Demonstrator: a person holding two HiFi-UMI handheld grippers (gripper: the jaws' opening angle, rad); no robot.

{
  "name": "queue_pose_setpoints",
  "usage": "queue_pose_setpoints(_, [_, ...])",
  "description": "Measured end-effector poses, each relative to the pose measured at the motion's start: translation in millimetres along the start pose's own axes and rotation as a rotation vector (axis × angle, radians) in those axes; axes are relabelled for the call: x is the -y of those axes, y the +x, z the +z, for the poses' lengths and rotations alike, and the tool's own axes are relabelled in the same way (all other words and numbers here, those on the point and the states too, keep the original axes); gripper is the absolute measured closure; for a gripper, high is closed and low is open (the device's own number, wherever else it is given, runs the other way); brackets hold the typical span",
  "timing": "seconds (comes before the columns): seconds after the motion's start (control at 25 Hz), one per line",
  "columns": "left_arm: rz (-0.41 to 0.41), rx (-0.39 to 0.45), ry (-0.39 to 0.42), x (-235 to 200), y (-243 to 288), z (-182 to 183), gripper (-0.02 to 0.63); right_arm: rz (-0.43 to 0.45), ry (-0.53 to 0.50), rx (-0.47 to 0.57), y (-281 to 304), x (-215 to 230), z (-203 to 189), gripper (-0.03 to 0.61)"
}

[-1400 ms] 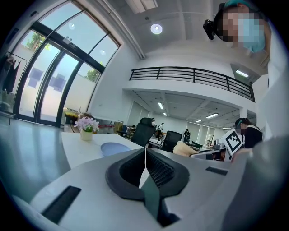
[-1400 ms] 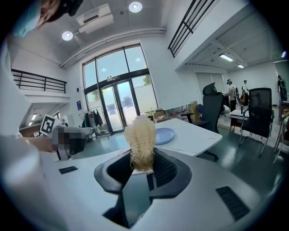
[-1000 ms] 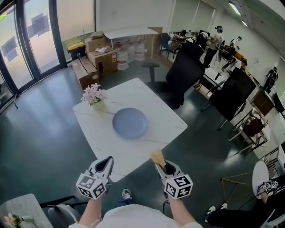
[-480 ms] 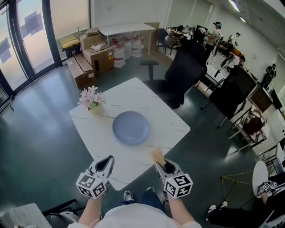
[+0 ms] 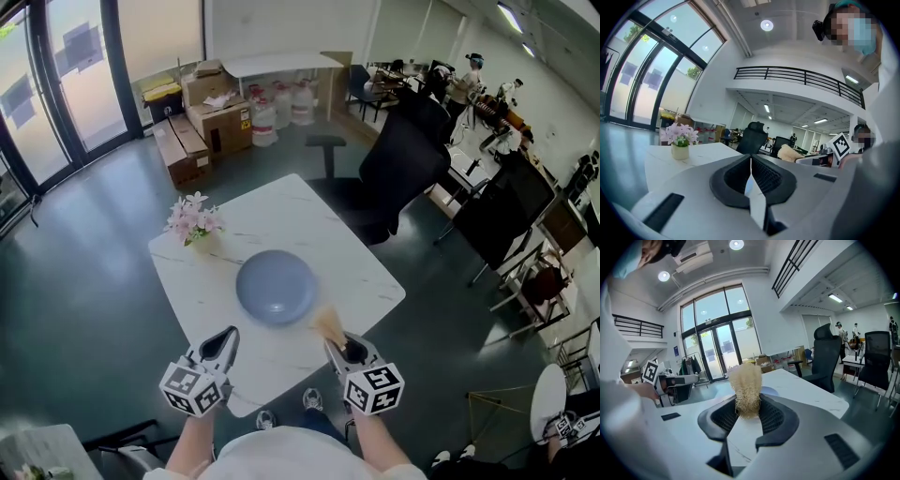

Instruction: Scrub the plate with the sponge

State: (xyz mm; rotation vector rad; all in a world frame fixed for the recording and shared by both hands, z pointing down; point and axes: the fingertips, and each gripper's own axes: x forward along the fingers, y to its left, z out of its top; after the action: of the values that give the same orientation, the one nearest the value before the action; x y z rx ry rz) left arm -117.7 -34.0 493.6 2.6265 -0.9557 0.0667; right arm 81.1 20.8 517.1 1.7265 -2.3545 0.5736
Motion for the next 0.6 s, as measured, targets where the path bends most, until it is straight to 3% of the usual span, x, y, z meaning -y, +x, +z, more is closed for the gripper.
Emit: queue_pose_setpoints(0.6, [0.213,0.064,-0.04,8.2,54.3,3.8,0.58,0.213,-0.087,-0.053,41.5,64.6,28.5,0.462])
